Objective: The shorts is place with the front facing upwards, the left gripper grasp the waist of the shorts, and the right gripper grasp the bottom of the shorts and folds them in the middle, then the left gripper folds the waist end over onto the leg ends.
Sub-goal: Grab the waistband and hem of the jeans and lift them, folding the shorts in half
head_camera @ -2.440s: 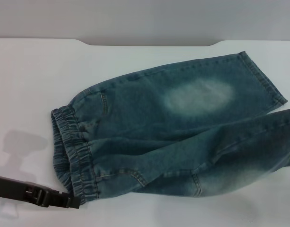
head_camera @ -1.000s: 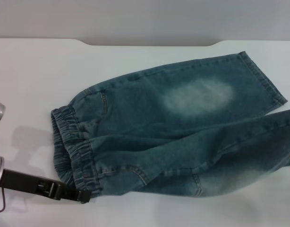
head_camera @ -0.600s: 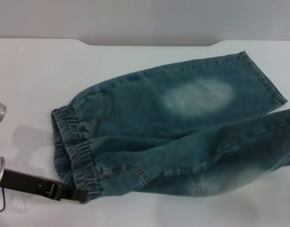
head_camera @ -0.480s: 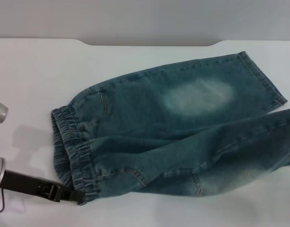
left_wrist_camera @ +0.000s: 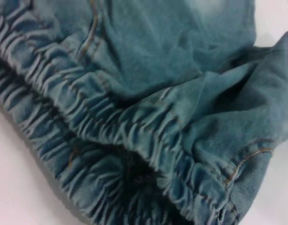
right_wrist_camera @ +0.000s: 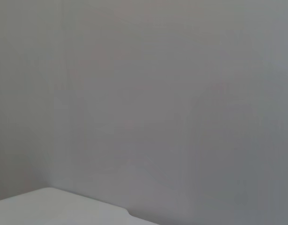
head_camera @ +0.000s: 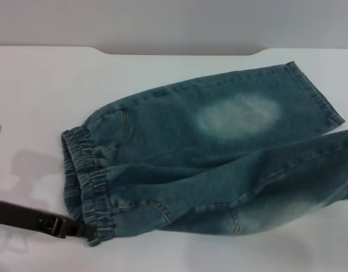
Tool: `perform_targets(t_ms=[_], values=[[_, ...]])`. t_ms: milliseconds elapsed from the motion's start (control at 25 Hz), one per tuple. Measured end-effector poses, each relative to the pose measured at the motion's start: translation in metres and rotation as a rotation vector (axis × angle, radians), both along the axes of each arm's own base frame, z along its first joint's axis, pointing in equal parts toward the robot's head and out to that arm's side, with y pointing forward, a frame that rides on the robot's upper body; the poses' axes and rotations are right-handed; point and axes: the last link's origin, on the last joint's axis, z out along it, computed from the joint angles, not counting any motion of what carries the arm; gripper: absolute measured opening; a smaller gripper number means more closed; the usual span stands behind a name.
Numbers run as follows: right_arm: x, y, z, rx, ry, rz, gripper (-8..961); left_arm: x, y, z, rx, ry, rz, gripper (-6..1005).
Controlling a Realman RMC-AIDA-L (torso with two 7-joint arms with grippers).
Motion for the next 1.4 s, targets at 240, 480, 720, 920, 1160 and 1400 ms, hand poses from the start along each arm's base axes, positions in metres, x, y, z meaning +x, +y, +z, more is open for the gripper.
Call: perform_targets(t_ms=[240,480,720,920,1160,1400], values=[[-0.001,0.003,0.000,0.003,0.001,0.000,34,0.010,0.000,0.022,0.030,-0.044,-0.026,30],[-0.004,0.006,0.001,0.009,0.004,0.020,34,0.025,0.003,0.046,0.093,-0.109,-0.076,31],[-0.013,0.017,0.005,0.027,0.009,0.064,35,0.028,0.004,0.053,0.115,-0.121,-0.089,32],[-0.017,0.019,0.010,0.055,0.023,0.080,35,0.031,0.007,0.073,0.179,-0.134,-0.115,32],[-0.014,0.019,0.023,0.117,0.031,0.070,35,0.021,0.007,0.091,0.264,-0.144,-0.089,33],[-0.009,0.020,0.030,0.163,0.042,0.043,36,0.013,0.008,0.107,0.354,-0.155,-0.067,34]])
